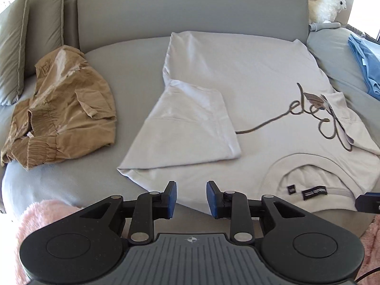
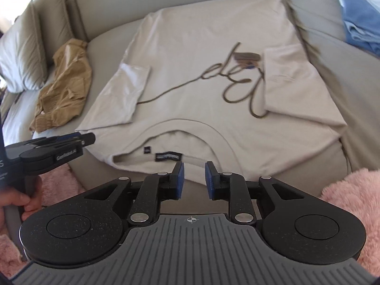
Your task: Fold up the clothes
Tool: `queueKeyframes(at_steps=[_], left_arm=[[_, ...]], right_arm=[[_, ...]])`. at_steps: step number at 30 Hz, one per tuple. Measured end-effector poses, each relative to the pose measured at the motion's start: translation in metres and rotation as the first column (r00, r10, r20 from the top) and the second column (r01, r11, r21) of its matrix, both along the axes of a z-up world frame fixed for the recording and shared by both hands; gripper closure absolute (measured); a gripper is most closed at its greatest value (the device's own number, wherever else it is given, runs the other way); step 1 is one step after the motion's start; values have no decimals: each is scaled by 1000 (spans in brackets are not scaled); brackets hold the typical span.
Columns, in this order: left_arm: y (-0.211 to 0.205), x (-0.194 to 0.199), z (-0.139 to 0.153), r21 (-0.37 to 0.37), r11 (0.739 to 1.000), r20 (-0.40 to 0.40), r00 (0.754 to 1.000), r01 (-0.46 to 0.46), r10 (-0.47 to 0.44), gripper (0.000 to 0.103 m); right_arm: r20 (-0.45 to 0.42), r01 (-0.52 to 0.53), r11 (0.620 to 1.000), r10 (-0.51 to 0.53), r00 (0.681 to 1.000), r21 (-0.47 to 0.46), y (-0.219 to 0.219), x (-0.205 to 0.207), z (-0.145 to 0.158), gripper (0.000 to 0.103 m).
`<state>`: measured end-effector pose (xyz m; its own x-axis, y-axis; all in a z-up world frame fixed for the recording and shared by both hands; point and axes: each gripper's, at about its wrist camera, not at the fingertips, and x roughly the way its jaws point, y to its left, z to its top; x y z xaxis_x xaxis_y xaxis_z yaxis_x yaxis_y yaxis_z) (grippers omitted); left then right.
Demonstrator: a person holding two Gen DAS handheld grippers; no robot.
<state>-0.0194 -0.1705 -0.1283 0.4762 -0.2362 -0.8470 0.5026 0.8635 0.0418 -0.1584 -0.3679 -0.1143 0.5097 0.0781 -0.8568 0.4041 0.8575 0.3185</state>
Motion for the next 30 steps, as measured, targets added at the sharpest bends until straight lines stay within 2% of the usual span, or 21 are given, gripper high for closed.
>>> queueKeyframes(at_steps=[2,9,12,15,17,18,21,23,27,30], left_arm=[[-6,-5,-1,12,1000,-3,1000,14,-14,74],[-14,-14,5,34,999,-4,1000,29,-29,73],[-12,-10,9,18,1000,1,1000,20,-20,73],[-11,-2,14,-6,1000,4,1000,3,-3,74],[-12,3,17,-25,1000,6,1000,-4,4,75],[-15,4,18,-33,999,9,1000,4,-4,79],[-26,4,20,-54,998,10,999,39,-39,86],[-36,1,17,-60,996,3,997,72,-72,86],[-48,-18,-5,-24,990,-28,990,138,-139,86],[-46,-40,-17,13,981,38,980,195,-195,86]], right_arm=[[-7,14,1000,-14,1000,11,-3,-12,-4,77],[25,18,999,-17,1000,-45,-4,-19,2,76],[33,20,997,-17,999,-78,-6,-13,5,76],[8,-1,988,3,1000,-155,-3,-1,1,76],[-2,-6,982,5,1000,-187,-4,4,-1,82],[-1,1,983,-1,1000,-185,-6,6,-1,87],[1,22,983,-23,1000,-181,-13,14,0,87],[2,36,981,-37,999,-189,-16,21,1,86],[-4,48,983,-50,999,-175,-18,27,-3,85],[-43,30,988,-37,998,-152,-18,26,-23,85]])
